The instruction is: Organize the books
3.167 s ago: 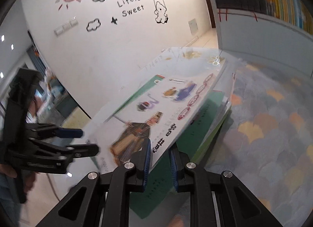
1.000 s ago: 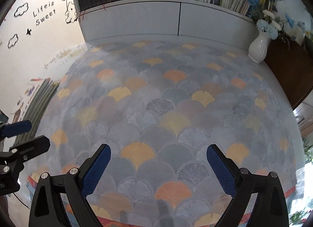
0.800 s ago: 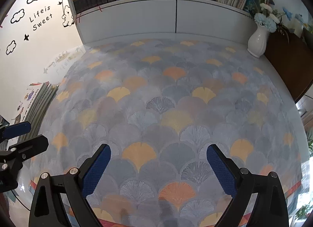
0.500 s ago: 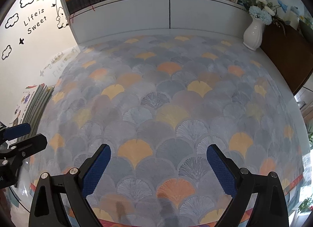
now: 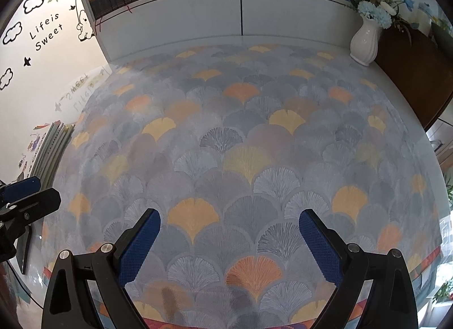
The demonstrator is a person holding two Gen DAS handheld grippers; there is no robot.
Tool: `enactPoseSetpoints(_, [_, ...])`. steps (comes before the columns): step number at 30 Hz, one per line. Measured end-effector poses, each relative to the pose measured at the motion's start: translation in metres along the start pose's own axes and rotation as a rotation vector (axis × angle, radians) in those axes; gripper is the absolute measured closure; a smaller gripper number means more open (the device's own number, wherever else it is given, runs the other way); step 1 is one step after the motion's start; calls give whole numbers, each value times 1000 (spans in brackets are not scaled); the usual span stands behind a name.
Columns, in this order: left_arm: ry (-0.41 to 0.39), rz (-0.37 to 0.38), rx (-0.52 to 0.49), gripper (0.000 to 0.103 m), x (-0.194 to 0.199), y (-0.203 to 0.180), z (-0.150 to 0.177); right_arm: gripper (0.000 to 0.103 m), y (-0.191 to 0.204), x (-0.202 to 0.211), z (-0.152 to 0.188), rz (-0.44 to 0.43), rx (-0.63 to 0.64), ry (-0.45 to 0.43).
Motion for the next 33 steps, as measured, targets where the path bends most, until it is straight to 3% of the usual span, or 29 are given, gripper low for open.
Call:
enactPoseSetpoints(8, [-88, -6, -18, 30, -19, 6, 7, 5, 0, -10, 7, -9, -7, 12])
enactPoseSetpoints(18, [-108, -14, 56, 30, -66, 17, 29, 5, -2, -37, 20, -15, -34, -56])
enactPoseSetpoints(23, [-107, -86, 41, 30, -82, 19, 37, 5, 4, -43, 23, 20, 37, -95])
enactPoseSetpoints(25, [-161, -126, -6, 30, -85, 18, 42, 5, 5, -47, 26, 31, 49, -98])
enactPoseSetpoints(27, [-208, -165, -51, 26, -85, 16, 46, 3, 1, -54, 33, 49, 22, -80])
enactPoseSetpoints(29, [-248, -198, -52, 13, -84, 17, 48, 0, -4, -62, 41, 59, -18, -51])
enactPoseSetpoints(31, [-238, -221, -11, 1, -86, 24, 47, 0, -3, -60, 43, 74, 11, -94])
enactPoseSetpoints(33, [-221, -184, 38, 0, -88, 32, 47, 0, -2, -60, 45, 77, 38, -125])
Point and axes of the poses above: each gripper's, at about its wrist camera, not at the fingertips, and x roughly against the way its jaws point, y to its left, z to its underside, the point moved 4 cm from there along -x, roughly the way its jaws point, and after that the axes turned 3 degrees about x, right-handed, at the moved point
